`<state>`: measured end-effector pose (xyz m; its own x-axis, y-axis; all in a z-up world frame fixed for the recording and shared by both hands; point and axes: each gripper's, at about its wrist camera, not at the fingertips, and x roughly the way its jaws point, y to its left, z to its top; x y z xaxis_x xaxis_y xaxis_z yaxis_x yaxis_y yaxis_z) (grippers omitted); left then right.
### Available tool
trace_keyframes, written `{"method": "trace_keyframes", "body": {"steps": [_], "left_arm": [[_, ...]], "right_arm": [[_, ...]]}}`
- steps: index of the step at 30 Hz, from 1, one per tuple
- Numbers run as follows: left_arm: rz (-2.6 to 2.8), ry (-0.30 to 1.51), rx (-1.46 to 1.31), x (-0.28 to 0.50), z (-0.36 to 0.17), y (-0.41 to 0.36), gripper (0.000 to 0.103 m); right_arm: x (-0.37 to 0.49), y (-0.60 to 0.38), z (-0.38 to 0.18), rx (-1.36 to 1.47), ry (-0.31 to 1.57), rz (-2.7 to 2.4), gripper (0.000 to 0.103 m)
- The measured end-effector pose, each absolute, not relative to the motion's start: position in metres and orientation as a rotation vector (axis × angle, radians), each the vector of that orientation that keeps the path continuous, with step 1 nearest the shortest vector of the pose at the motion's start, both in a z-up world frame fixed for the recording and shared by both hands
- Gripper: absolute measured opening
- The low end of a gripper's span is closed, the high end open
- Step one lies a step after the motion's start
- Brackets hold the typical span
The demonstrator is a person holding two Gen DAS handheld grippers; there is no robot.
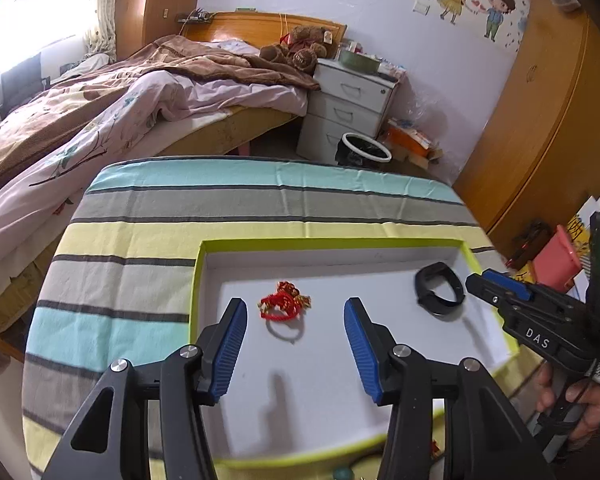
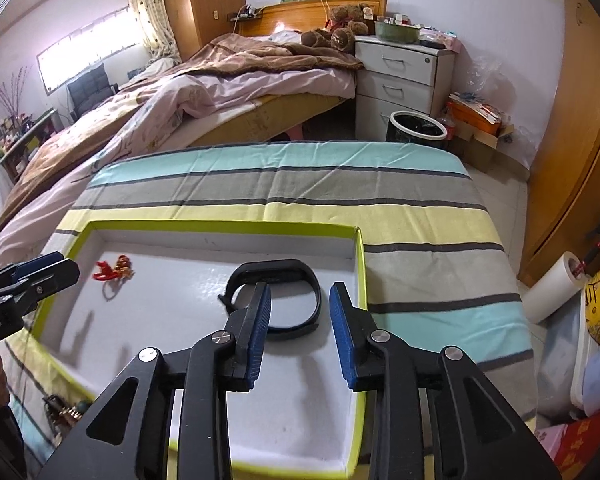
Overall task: Organize jewelry
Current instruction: 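Carry both items into the green box and open both tools, then grasp the light blue coil hair tie with the right tool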
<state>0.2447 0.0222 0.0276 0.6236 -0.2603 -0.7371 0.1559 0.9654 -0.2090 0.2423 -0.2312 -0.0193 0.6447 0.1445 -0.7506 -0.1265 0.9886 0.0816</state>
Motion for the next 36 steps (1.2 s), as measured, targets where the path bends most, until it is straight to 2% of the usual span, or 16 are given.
{"method": "trace_keyframes", "body": {"steps": [2,6,21,36], "left_arm": [[-0.233,0.847,-0.129,0.232,0.034,0.025,0.051],[-0.231,0.838,-0.159,0.210,0.039,0.033,0.059],[-0.207,0.787,-0.244,0.122,0.038,0.061,0.059],[-0.149,0.838,-0.301,0.080,0.009,0.090,0.062]], "right_arm": [[0.234,-0.232,-0.014,0.031,0.845,0.160,0.032],[0.213,-0.238,-0.004,0.052,0.819,0.173,0.032],[0.128,-0.267,-0.012,0.090,0.815,0.145,0.032],[0.100,-0.273,-0.045,0.110,0.873,0.106,0.032]]}}
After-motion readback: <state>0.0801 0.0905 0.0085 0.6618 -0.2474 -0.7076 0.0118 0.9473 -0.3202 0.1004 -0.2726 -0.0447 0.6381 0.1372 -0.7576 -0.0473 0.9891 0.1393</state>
